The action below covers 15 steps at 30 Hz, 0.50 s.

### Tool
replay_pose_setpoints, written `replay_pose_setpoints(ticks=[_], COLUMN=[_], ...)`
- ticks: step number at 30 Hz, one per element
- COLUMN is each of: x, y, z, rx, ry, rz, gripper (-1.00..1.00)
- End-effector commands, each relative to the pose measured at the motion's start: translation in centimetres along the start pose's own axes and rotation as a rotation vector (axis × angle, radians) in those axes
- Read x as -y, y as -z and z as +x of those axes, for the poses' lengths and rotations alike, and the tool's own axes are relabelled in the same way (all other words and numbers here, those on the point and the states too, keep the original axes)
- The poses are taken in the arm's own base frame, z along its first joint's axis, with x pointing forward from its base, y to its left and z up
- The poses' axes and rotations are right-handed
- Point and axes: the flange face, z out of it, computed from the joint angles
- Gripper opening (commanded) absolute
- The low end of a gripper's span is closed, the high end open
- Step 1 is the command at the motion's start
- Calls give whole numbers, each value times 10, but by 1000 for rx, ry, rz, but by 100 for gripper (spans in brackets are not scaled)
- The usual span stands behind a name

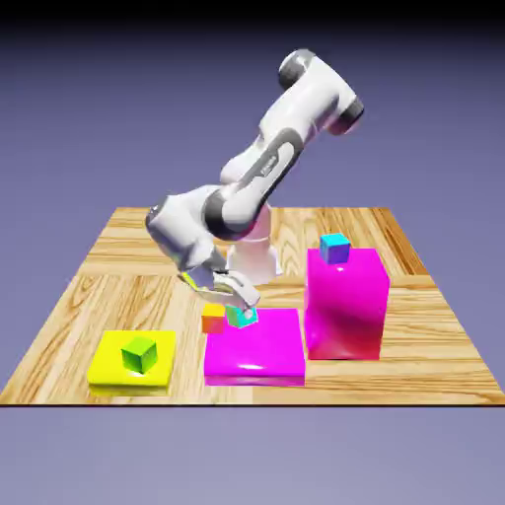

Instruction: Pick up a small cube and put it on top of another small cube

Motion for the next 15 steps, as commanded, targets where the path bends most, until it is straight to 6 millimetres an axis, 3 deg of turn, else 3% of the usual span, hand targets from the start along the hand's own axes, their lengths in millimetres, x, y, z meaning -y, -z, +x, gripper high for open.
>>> replay_pose_setpoints(ticks=[1, 5, 9, 15], x=[2, 7, -1, -44], y=[2, 10, 15, 12], z=[-14, -79, -156, -288], rx=[-22, -107, -193, -330], ry=[53, 256, 443, 688], rz=[-41, -201, -359, -578], gripper=[-100, -100, -100, -100])
